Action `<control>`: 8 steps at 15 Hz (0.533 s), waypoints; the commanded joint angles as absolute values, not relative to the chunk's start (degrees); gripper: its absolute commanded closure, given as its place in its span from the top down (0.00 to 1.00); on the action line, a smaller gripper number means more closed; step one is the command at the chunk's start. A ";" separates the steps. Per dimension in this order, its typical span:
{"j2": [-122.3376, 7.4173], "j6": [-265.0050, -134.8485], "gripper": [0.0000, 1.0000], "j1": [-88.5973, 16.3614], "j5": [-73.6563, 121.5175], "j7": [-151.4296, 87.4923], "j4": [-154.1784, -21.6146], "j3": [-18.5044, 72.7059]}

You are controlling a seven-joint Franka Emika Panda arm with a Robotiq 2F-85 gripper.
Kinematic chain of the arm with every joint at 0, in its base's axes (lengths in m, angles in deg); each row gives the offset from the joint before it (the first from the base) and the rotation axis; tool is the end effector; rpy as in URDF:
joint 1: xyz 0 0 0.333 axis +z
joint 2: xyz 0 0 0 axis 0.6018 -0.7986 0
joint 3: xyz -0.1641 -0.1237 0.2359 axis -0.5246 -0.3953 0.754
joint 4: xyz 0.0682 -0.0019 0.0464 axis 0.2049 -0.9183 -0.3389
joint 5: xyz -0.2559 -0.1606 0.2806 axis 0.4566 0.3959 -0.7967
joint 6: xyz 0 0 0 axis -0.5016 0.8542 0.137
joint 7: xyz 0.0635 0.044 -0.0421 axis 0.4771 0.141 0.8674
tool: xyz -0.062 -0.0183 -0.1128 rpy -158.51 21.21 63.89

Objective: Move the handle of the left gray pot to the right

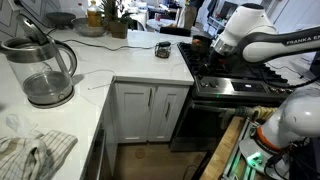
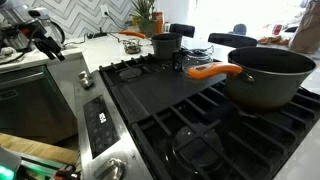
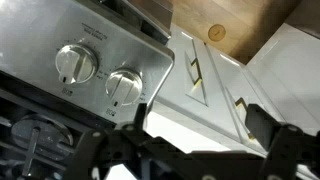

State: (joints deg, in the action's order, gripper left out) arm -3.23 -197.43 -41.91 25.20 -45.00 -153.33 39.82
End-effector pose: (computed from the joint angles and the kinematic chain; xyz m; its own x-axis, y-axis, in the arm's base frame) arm 0.3774 0.0158 0.3885 0.9514 -0.2010 0.2334 -0.2268 -0.9698 0.0895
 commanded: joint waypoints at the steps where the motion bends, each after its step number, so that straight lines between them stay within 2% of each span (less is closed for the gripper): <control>1: -3.35 -197.21 1.00 -41.55 25.49 -45.18 -153.61 39.43; 7: -3.67 -197.22 1.00 -41.53 25.50 -45.19 -154.05 39.41; 8: -5.50 -197.80 1.00 -44.48 27.25 -50.03 -152.49 41.34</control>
State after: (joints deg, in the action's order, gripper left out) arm -3.68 -197.43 -41.91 25.20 -45.00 -154.07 39.81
